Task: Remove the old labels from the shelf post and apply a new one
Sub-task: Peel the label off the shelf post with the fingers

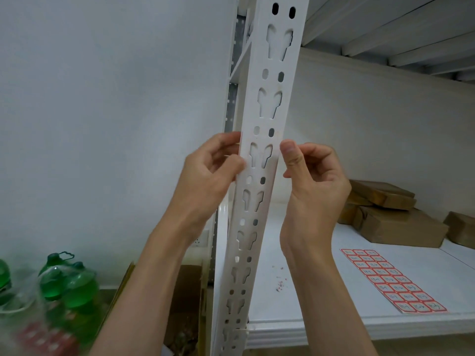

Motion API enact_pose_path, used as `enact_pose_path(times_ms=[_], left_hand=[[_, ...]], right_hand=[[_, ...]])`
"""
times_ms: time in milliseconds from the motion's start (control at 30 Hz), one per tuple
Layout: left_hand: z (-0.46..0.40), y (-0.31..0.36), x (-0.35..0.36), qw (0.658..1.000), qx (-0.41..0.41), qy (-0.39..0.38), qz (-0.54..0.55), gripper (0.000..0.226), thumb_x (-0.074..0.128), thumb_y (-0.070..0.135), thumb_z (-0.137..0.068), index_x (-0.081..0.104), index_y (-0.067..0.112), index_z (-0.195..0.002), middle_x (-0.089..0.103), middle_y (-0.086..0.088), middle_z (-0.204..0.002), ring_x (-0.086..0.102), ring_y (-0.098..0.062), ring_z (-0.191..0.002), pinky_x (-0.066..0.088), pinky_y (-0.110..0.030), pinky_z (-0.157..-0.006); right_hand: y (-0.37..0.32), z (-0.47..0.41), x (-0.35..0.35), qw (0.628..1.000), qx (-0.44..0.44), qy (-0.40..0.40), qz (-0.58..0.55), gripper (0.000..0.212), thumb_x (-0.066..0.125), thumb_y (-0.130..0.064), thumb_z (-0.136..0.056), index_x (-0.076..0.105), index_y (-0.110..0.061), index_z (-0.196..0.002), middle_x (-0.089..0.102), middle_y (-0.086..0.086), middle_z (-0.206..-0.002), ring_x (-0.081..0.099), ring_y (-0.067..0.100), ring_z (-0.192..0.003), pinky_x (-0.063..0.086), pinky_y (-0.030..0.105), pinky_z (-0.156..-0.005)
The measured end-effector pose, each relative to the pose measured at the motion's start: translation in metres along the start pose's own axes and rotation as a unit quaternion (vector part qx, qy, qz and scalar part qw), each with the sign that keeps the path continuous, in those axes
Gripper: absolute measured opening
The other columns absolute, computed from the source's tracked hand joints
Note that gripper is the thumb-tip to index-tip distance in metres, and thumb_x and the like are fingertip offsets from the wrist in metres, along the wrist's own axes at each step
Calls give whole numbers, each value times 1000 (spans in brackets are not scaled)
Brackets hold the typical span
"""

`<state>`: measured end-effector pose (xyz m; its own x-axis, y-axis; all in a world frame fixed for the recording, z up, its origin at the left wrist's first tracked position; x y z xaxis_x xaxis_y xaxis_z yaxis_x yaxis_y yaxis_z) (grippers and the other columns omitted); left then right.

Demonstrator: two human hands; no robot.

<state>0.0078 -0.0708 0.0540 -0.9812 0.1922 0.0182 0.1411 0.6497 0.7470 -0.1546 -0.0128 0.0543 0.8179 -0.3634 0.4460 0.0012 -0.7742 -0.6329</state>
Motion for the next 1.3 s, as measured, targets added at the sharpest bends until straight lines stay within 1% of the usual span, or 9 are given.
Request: enact_pose_path(times_ms=[167,300,367,433,533,667,967,1133,1300], left_hand=[[6,-2,24,999,-13,-30,-27,22,37,17,-105,55,23,-117,69,7,-112,67,-13,-102,57,-28,-83],[5,-2,29,1000,-16,1,5,20,37,24,-105,54,19,-114,65,-7,-104,61,-36,-101,55,-49,-81],[4,-1,29,1000,-4,18,19,26,39,32,-99,55,16,-113,63,-13,-107,59,-39,-101,55,-50,-83],[3,-1,29,999,3,26,24,34,39,38,-93,55,16,-113,65,-10,-109,63,-34,-102,56,-46,-85],[4,-2,30,999,18,29,24,25,41,39,-100,56,20,-110,68,2,-103,68,-17,-98,58,-33,-85],[9,-3,27,999,23,41,22,23,41,35,-107,57,18,-109,68,0,-99,69,-13,-94,59,-29,-85],[9,-8,27,991,-26,122,58,45,44,51,-102,64,10,-100,71,-8,-97,68,-26,-95,58,-44,-89],[7,-14,32,988,-73,108,79,57,45,71,-87,75,25,-102,78,0,-100,73,-24,-100,56,-52,-95],[9,-11,32,990,-82,87,77,68,40,79,-79,76,26,-101,78,-2,-99,73,-25,-98,55,-53,-97]], right_hand=[[7,-1,-2,1000,12,20,-5,19,77,-24,-84,64,-11,-84,64,-2,-74,55,13,-69,52,18,-65],[9,1,0,1000,13,21,1,17,77,-25,-85,65,-14,-83,65,-3,-73,56,12,-68,52,17,-66],[9,2,2,1000,11,16,5,15,76,-25,-86,65,-16,-82,66,-6,-72,57,9,-67,51,15,-65],[9,3,4,1000,11,9,3,14,76,-24,-86,65,-15,-82,66,-7,-71,58,7,-66,51,15,-65],[8,4,6,1000,11,-2,0,14,77,-24,-84,68,-13,-83,68,-6,-72,61,5,-67,52,17,-67],[8,6,6,1000,18,1,-9,15,76,-24,-84,69,-11,-82,68,-8,-69,60,3,-63,52,15,-65],[4,8,10,1000,7,-11,-1,21,74,-32,-78,74,-13,-86,73,-6,-76,68,6,-71,55,19,-70],[5,8,10,1000,12,-18,-7,18,74,-29,-81,72,-11,-85,71,-8,-73,65,4,-68,55,18,-69],[3,5,8,999,20,-20,-27,10,74,-17,-87,73,-7,-85,70,-7,-70,62,2,-63,52,16,-64]])
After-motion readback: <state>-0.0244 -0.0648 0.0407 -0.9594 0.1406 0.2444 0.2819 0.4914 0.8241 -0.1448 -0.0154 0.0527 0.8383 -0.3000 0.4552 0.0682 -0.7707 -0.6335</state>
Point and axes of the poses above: each hand's wrist, its own z-axis away from the middle knuckle, its own x-axis out of the palm, y = z × x, the point moved 9 cm from there along -z, towards the middle knuckle
